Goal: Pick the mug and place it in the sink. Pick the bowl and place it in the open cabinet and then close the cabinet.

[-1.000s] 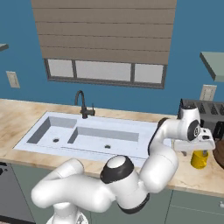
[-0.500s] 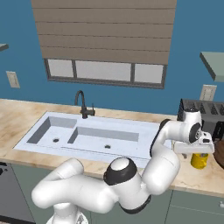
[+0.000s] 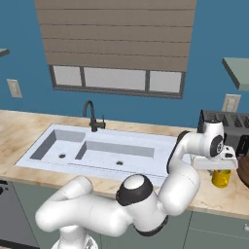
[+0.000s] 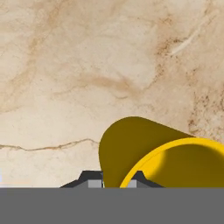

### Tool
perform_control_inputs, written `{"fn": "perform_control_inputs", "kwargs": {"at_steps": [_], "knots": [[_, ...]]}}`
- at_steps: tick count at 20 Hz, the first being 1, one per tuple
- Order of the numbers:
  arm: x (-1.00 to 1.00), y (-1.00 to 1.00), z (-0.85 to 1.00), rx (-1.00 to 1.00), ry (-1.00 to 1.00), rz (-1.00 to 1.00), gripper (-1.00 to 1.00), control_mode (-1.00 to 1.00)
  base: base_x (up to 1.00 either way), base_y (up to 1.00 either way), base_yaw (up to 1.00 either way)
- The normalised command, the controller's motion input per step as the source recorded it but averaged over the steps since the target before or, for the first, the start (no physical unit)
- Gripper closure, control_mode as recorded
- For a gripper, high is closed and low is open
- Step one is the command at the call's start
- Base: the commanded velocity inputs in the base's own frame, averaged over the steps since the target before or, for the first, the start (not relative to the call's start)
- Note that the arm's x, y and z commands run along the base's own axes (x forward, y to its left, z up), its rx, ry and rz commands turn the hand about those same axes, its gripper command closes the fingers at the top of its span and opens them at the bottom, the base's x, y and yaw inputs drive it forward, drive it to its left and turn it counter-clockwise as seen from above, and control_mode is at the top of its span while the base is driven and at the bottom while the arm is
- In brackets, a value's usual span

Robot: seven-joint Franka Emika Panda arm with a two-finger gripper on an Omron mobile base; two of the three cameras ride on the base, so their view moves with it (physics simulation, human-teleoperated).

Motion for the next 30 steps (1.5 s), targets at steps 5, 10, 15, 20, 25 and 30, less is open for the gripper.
{"fn": "perform_control_inputs", "kwargs": {"at_steps": [5,10,15,20,25,30], "knots": [[0.00,0.28,0.06,0.00,0.04,0.00,1.00,-1.00,0.00,0.00,0.00],[-0.02,0.57,0.38,0.00,0.00,0.01,1.00,-1.00,0.00,0.00,0.00],[0.00,0.70,0.34,0.00,-0.05,0.06,1.00,-1.00,0.00,0.00,0.00],[0.00,0.76,0.01,0.00,-0.02,0.04,1.00,-1.00,0.00,0.00,0.00],[0.15,0.77,0.00,0.00,-0.10,0.00,1.00,-1.00,0.00,0.00,0.00],[0.30,0.91,0.01,0.00,-0.14,0.00,1.00,-1.00,0.00,0.00,0.00]]}}
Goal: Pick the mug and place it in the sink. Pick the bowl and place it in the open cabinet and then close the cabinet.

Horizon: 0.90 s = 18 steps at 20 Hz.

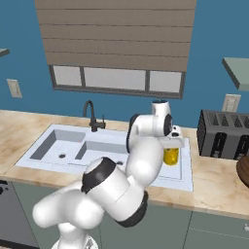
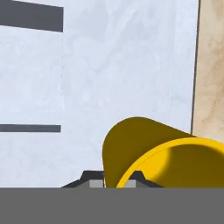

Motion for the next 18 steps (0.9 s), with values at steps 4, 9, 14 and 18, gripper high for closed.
{"fn": "perform_control_inputs", "kwargs": {"at_steps": [4,9,14,18], "knots": [[0.46,0.94,0.00,0.00,-0.04,0.00,1.00,-1.00,0.00,0.00,0.00],[0.42,0.94,-0.03,0.00,-0.02,0.05,1.00,-1.00,0.00,0.00,0.00],[0.35,0.63,-0.03,0.00,0.00,0.16,1.00,-1.00,0.00,0.00,0.00],[0.16,0.39,-0.26,0.02,0.00,0.12,1.00,-1.00,0.00,0.00,0.00]]}}
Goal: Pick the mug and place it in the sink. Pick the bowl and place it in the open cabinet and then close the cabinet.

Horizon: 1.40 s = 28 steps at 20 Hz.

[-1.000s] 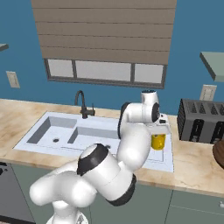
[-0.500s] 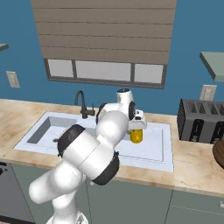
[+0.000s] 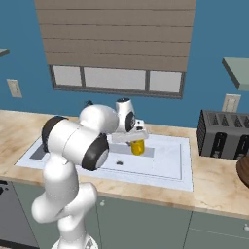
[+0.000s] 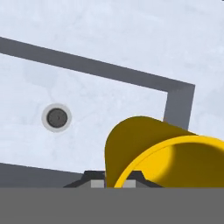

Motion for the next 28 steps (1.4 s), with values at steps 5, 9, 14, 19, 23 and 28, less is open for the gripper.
{"fn": "perform_control_inputs", "kwargs": {"at_steps": [5,9,14,19,23,28], "knots": [[0.14,0.07,-0.46,0.04,-0.02,0.07,1.00,-1.00,0.00,0.00,0.00],[0.08,0.05,-0.55,0.01,-0.07,0.03,1.00,-1.00,0.00,0.00,0.00],[0.31,0.07,-0.31,-0.02,-0.01,0.03,1.00,-1.00,0.00,0.00,0.00],[0.44,0.00,-0.20,-0.03,0.02,0.04,1.00,-1.00,0.00,0.00,0.00],[0.31,0.00,-0.13,-0.01,0.14,0.09,1.00,-1.00,0.00,0.00,0.00],[0.04,0.00,-0.12,0.00,0.23,0.12,1.00,-1.00,0.00,0.00,0.00]]}}
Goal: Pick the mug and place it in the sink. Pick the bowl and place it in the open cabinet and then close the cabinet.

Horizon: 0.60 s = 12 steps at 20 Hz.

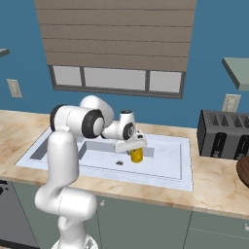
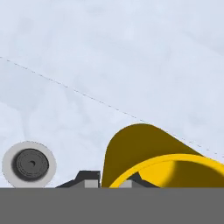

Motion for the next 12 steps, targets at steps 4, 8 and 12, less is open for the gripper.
{"fn": "perform_control_inputs", "kwargs": {"at_steps": [4,8,12], "knots": [[0.02,0.00,-0.23,0.00,0.12,0.13,1.00,-1.00,0.00,0.00,0.00],[0.00,0.00,-0.34,0.00,0.01,0.13,1.00,-1.00,0.00,0.00,0.00],[0.00,0.00,-0.50,0.04,0.03,0.12,1.00,-1.00,0.00,0.00,0.00]]}}
